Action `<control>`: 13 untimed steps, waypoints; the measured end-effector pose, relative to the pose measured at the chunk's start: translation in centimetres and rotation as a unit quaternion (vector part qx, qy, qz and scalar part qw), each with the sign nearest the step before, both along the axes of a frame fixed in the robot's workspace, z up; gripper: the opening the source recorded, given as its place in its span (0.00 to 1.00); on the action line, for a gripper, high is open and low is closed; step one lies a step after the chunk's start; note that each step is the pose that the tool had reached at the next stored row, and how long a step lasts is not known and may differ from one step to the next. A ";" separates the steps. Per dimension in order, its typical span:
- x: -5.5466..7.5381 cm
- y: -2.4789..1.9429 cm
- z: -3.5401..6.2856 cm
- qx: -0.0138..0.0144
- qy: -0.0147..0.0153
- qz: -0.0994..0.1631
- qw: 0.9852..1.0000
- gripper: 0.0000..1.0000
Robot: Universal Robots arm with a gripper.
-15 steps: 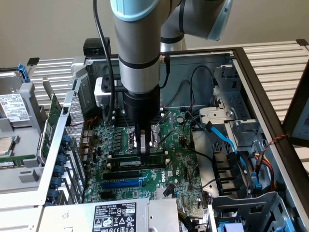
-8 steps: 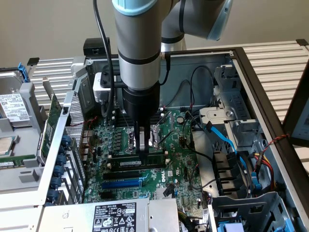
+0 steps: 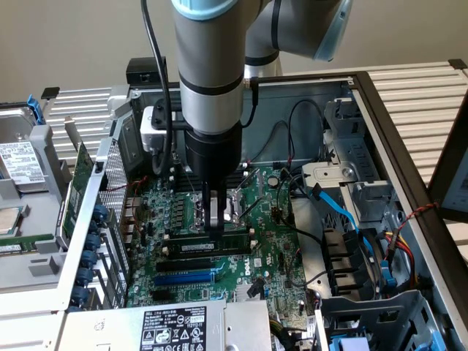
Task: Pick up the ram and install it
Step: 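Press down the ram until it locks into place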
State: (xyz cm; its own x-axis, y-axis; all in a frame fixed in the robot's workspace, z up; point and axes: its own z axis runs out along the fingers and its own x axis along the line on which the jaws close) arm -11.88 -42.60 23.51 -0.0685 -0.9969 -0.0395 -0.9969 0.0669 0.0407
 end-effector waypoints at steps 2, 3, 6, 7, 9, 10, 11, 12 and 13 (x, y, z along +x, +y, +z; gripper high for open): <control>0.0 0.00 0.06 0.000 0.002 0.000 1.000 0.20; 0.0 0.00 0.14 0.000 0.003 0.000 1.000 0.20; 0.0 0.00 0.39 0.000 0.005 0.000 1.000 0.20; 0.0 0.00 0.48 0.000 0.006 0.000 1.000 0.20; 0.0 0.00 0.58 0.000 0.006 0.000 1.000 0.20; -0.1 0.00 0.63 0.000 0.006 0.000 1.000 0.20; -0.1 0.00 0.66 0.000 0.006 0.000 1.000 0.20; -0.2 0.00 0.69 0.000 0.006 0.000 1.000 0.18; -0.3 0.00 0.71 0.000 0.006 0.000 1.000 0.18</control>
State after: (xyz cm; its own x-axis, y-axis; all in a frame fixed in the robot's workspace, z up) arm -12.15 -42.60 24.22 -0.0693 -0.9968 -0.0387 -0.9964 0.0673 0.0518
